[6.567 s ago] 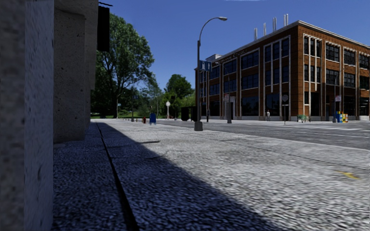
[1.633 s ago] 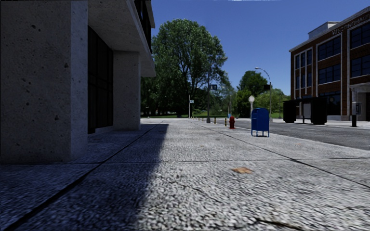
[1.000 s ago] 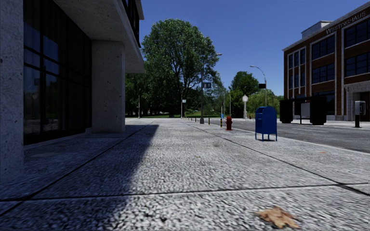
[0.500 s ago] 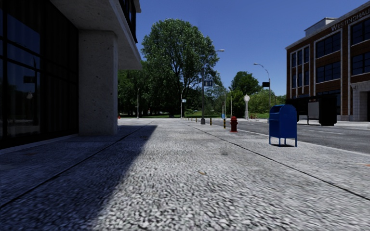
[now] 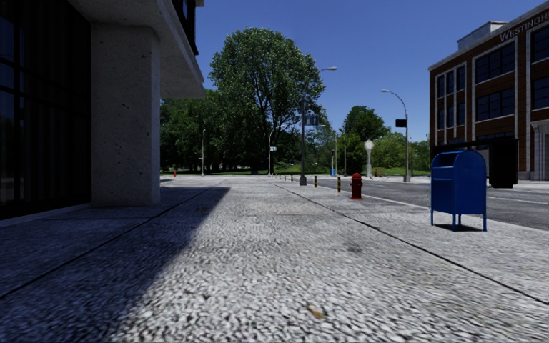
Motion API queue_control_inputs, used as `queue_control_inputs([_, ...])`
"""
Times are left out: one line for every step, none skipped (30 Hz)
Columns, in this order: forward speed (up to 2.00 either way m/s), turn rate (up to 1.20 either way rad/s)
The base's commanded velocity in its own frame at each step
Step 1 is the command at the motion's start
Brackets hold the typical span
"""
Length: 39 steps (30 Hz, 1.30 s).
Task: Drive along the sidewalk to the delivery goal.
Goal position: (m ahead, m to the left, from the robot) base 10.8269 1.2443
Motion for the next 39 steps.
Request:
queue_control_inputs([2.0, 0.23])
queue_control_inputs([2.0, 0.24])
queue_control_inputs([2.0, 0.24])
queue_control_inputs([2.0, 0.24])
queue_control_inputs([2.0, 0.24])
queue_control_inputs([2.0, 0.24])
queue_control_inputs([2.0, 0.24])
queue_control_inputs([2.0, 0.25])
queue_control_inputs([2.0, 0.25])
queue_control_inputs([2.0, 0.26])
queue_control_inputs([2.0, 0.27])
queue_control_inputs([2.0, 0.27])
queue_control_inputs([2.0, 0.27])
queue_control_inputs([2.0, 0.17])
queue_control_inputs([2.0, 0.0])
queue_control_inputs([2.0, 0.0])
queue_control_inputs([2.0, 0.0])
queue_control_inputs([2.0, 0.0])
queue_control_inputs([2.0, 0.0])
queue_control_inputs([2.0, 0.0])
queue_control_inputs([2.0, 0.0])
queue_control_inputs([2.0, 0.0])
queue_control_inputs([2.0, 0.0])
queue_control_inputs([2.0, 0.0])
queue_control_inputs([2.0, 0.0])
queue_control_inputs([2.0, 0.0])
queue_control_inputs([2.0, 0.0])
queue_control_inputs([2.0, 0.0])
queue_control_inputs([2.0, 0.0])
queue_control_inputs([2.0, 0.0])
queue_control_inputs([2.0, 0.0])
queue_control_inputs([2.0, 0.0])
queue_control_inputs([2.0, 0.0])
queue_control_inputs([2.0, 0.0])
queue_control_inputs([2.0, 0.0])
queue_control_inputs([2.0, 0.0])
queue_control_inputs([2.0, 0.0])
queue_control_inputs([2.0, 0.0])
queue_control_inputs([2.0, 0.0])
